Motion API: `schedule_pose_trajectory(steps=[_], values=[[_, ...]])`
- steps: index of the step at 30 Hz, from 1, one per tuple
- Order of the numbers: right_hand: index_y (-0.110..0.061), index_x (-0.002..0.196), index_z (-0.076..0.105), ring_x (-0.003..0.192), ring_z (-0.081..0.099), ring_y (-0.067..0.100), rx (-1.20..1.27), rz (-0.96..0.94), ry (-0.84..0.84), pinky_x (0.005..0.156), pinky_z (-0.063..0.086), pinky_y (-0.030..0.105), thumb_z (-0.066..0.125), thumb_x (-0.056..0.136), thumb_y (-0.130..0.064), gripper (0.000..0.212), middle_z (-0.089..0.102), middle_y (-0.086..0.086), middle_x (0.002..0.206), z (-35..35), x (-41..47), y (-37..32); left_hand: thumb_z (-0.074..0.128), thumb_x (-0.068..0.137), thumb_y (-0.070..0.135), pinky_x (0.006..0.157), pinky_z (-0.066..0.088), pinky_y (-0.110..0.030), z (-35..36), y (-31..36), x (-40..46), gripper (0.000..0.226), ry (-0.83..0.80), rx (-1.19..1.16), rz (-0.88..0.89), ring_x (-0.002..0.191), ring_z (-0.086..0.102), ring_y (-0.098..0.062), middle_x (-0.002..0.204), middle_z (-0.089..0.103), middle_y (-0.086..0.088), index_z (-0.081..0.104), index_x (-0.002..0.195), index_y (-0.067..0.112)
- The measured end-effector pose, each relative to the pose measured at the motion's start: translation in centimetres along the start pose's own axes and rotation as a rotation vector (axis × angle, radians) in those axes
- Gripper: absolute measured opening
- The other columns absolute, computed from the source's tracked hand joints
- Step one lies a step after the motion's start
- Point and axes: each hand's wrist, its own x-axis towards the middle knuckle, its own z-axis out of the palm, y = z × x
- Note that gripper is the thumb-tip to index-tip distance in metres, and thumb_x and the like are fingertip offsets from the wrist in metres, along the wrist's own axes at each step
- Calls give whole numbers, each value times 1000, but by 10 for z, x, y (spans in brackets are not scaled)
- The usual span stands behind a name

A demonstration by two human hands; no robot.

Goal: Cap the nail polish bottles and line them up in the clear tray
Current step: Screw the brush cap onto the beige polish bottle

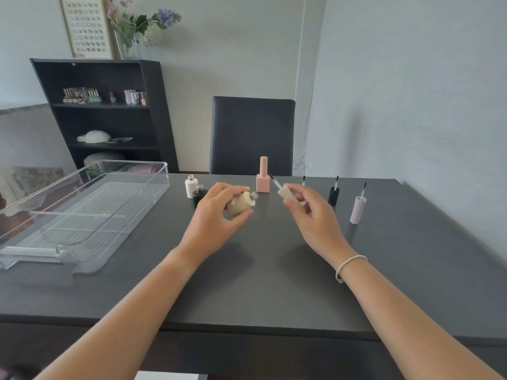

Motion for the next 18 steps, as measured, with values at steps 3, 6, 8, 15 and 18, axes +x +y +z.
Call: schedule_pose_trajectory(steps=[3,6,8,15,18], values=[[-28,94,53,62,44,-2,29,14,21,57,37,7,57,88,-25,8,51,-12,78,-3,0,-2,72,76,15,79,37,-4,1,1,-3,35,-19,-9,13,90,51,5,97,53,12,62,109,23],[-27,88,54,64,45,2,62,8,9,58,36,7,59,86,-19,10,55,-10,79,-4,-1,-5,72,76,15,79,37,-4,1,1,-5,34,-30,-4,21,91,51,5,97,51,18,62,109,22],[-26,85,56,70,49,8,97,-10,15,60,37,9,59,86,-14,13,60,-3,84,-5,-2,-7,72,76,15,78,37,-4,1,0,-5,34,-25,-6,16,91,52,4,98,51,19,62,108,22],[-26,84,57,74,51,16,103,-102,40,59,41,19,58,84,-11,15,59,-6,87,-9,-6,-13,72,76,14,74,39,-5,1,-2,-6,31,-33,6,27,91,51,2,100,56,8,62,105,20],[-26,84,57,74,51,17,108,-120,36,60,42,25,55,81,-19,8,59,-7,86,-8,-7,-14,72,76,13,73,43,-9,1,-3,-7,31,-41,-14,22,89,51,0,100,56,6,62,104,21]])
